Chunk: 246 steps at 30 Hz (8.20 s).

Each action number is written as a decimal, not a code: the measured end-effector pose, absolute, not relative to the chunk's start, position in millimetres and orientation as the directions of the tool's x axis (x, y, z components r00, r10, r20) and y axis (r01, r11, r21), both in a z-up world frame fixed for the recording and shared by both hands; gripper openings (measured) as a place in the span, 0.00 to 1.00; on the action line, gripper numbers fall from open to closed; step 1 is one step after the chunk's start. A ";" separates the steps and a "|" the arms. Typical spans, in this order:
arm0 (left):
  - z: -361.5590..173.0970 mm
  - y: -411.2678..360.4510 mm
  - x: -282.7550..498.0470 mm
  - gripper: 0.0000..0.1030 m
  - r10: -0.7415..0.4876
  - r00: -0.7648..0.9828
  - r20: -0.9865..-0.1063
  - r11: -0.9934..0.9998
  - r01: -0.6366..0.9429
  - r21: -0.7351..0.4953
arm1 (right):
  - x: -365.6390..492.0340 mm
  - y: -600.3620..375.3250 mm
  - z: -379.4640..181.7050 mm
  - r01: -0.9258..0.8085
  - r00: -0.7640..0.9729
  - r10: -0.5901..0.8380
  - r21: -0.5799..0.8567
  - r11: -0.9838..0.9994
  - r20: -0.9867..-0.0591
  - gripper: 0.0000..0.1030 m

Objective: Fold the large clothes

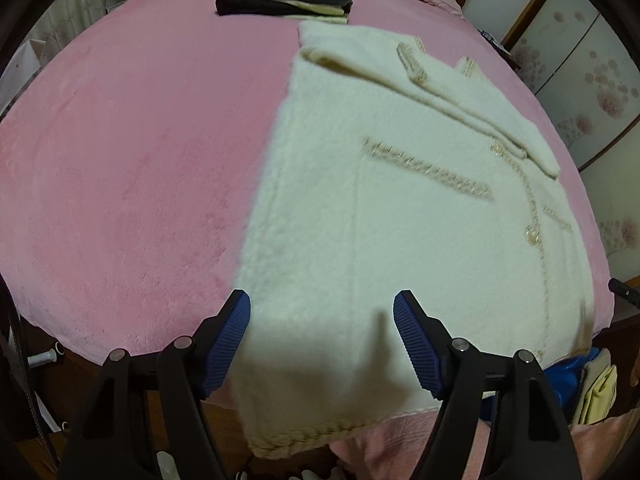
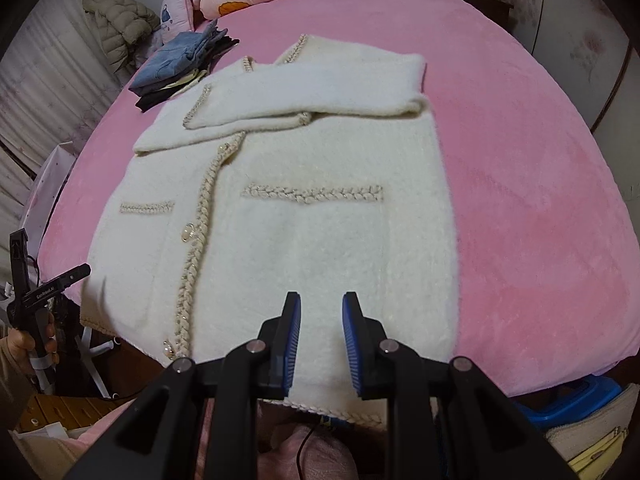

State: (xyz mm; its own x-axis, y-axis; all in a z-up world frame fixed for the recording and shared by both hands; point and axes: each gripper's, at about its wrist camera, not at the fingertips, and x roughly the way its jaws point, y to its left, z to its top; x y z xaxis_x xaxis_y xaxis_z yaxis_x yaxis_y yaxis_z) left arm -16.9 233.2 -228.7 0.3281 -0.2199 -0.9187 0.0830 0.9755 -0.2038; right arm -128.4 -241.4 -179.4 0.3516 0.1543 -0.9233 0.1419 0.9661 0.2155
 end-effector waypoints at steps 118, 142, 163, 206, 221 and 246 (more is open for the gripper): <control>-208.0 195.2 368.8 0.50 -0.544 0.249 -0.801 0.827 -0.002 -0.562 | 238.7 -375.0 -280.4 0.339 0.300 0.054 0.159 0.927 -0.952 0.17; -253.2 150.0 404.1 0.10 -0.177 0.307 -0.935 0.969 0.220 -0.111 | 238.4 -374.2 -277.1 0.317 0.305 0.057 0.158 0.935 -0.951 0.13; -273.7 106.9 439.8 0.13 0.056 0.417 -0.907 0.978 0.158 0.133 | 271.9 -376.6 -287.2 0.419 0.336 -0.130 0.025 0.908 -0.933 0.09; -256.7 144.5 252.9 0.90 0.261 0.467 -0.845 0.965 -0.105 0.240 | 110.6 -335.0 -275.4 0.403 0.325 -0.243 -0.098 0.910 -0.914 0.02; -142.5 112.2 194.6 0.96 0.030 0.424 -0.905 0.995 -0.102 -0.014 | 74.0 -277.3 -145.8 0.328 0.502 0.012 0.203 0.923 -0.865 0.21; -257.3 158.1 137.0 0.96 -0.394 0.431 -0.812 0.822 -0.229 -0.521 | 88.3 -146.0 -179.3 0.080 0.549 0.191 0.278 0.957 -0.814 0.22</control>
State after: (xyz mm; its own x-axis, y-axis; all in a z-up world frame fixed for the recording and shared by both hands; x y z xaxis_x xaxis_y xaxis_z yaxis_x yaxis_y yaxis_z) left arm 137.0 158.1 -257.3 0.4314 -0.3939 -0.8116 -0.2290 0.8224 -0.5208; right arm 88.3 -146.0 -179.3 0.5486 0.1906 -0.8141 0.0799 0.9573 0.2780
